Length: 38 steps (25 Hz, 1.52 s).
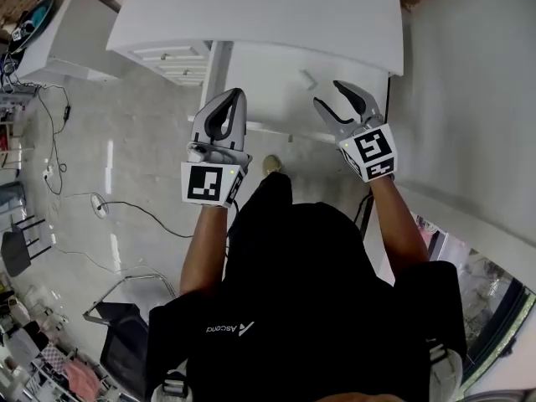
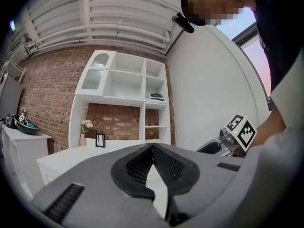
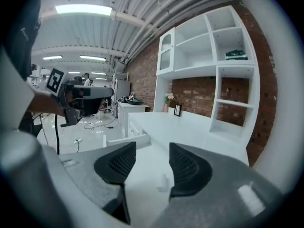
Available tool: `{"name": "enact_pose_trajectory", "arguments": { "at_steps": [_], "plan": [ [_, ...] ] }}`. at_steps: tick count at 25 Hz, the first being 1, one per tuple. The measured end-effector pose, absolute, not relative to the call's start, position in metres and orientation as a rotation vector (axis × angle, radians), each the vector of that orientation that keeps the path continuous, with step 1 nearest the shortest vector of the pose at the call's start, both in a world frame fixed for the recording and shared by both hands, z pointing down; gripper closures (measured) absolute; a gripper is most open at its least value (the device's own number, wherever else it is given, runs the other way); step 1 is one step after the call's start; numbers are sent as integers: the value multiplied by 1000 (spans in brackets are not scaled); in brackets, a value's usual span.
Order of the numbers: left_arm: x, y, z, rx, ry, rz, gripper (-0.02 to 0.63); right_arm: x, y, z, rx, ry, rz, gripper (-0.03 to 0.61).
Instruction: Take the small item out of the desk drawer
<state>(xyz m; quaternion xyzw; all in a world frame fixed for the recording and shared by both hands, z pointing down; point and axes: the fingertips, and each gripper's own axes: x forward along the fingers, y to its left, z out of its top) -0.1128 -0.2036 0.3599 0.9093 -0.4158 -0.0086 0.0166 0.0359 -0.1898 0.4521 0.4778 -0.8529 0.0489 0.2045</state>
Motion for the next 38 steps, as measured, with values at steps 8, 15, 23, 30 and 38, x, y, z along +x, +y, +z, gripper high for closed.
{"name": "enact_pose_trajectory", "arguments": {
  "at_steps": [8, 15, 23, 30, 38],
  "plan": [
    [-119, -270, 410, 2760, -1218, 46, 615, 31, -253, 542, 1247, -2200, 349, 365],
    [-118, -300, 435, 2704, -1208, 94, 615, 41, -285, 617, 1149, -2055, 506, 360],
    [-118, -319, 463, 2664, -1226, 165, 615, 48, -300, 695, 1052, -1942, 613, 350],
    [-110, -323, 479, 2636, -1229, 218, 615, 52, -307, 728, 1004, -1910, 658, 353],
    [-106, -323, 478, 2641, -1216, 241, 615, 46, -308, 716, 995, -1931, 664, 397]
  ]
}}
